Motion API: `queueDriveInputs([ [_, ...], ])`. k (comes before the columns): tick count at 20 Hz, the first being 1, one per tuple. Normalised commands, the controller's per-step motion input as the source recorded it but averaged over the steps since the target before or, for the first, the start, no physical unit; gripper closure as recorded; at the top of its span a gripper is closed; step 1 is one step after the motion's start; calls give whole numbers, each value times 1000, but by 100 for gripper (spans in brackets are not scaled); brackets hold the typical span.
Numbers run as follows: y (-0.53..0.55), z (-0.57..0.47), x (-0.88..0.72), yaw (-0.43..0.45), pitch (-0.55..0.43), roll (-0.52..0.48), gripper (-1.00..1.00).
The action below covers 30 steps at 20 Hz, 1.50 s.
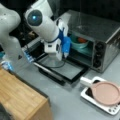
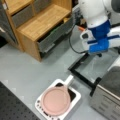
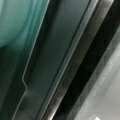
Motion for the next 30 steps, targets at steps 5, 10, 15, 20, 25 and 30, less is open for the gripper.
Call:
queueDriveInputs([
  [5,97,-184,-96,1,-82,220,-100],
  [10,75,-186,-14,7,-70,196,-100],
  [15,41,-137,4,112,-112,104,-100],
  [20,8,-143,15,284,-158,21,-100],
  [25,-3,-68,44,132,-75,32,-100],
  [30,37,-64,48,375,-135,244,-100],
])
